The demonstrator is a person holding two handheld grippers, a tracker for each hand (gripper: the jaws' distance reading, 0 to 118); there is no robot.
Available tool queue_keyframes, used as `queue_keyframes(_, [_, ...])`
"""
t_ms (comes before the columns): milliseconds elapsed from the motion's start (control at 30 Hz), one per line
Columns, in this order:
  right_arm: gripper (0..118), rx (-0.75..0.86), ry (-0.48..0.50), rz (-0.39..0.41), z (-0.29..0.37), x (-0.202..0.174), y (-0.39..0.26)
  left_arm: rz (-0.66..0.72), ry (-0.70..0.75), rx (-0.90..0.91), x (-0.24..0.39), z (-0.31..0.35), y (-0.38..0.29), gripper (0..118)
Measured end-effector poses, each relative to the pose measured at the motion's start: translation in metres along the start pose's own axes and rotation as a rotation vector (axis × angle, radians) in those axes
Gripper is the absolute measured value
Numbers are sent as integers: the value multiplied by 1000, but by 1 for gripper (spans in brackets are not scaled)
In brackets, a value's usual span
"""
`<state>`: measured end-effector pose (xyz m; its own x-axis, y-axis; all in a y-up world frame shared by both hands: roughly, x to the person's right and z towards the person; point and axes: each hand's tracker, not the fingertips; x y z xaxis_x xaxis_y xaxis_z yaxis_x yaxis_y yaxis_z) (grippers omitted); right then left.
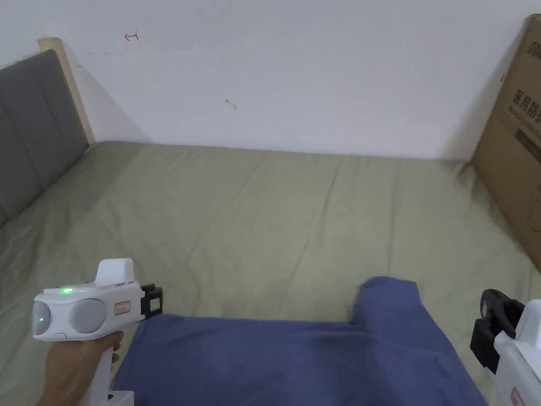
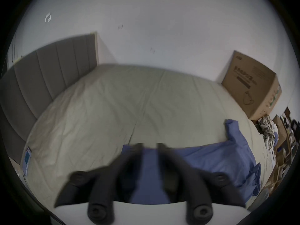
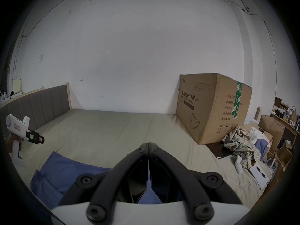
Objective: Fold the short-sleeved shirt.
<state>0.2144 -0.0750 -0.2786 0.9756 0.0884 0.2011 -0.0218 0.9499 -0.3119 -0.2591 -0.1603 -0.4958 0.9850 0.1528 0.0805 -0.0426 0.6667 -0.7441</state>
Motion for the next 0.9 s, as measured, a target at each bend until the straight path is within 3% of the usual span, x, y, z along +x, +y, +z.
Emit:
queue_keyframes(33, [0,-15,-4,1,-9,-1,-1,15,5,-41,-5,-18,4,95])
queue_keyframes(67, [0,-25,-6,2,-17,-1,-4,30,20,-97,-11,-38,6,106])
queue_keyframes(300, [0,-96,-17,3,-66,4,-20,-22,121,-209,-24,-113,-10,104])
queue_keyframes(333, [0,-105,-22,2,-73,4,-23,-36,124,-216,-23,-122,-12,96])
queue_keyframes(367, [0,-117,-25,-6,-79,6,-26,-68,122,-238,-22,-125,-20,81])
queue_keyframes(400, [0,-132,-24,-19,-86,9,-28,-94,105,-268,-20,-129,-25,56])
queue_keyframes(467, [0,-168,-20,-57,-101,15,-33,-127,117,-194,-13,-121,-27,48])
queue_keyframes(533, [3,-229,-24,-72,-121,21,-38,-169,78,-166,-7,-110,-31,3])
queue_keyframes(567, [12,-267,-35,-67,-134,24,-42,-173,49,-164,-5,-107,-31,1])
queue_keyframes(633, [68,-335,-26,-94,-162,30,-52,-194,64,-148,-2,-100,-33,1])
queue_keyframes(667, [89,-393,-24,-95,-179,34,-57,-204,55,-121,-1,-94,-33,1])
queue_keyframes(700, [100,-434,-9,-103,-195,36,-64,-193,48,-93,1,-86,-31,0])
queue_keyframes(833, [99,-589,2,-106,-247,39,-95,-148,-13,-39,4,-53,-26,0])
queue_keyframes(900, [86,-663,8,-90,-265,36,-113,-154,-17,-33,6,-44,-25,0])
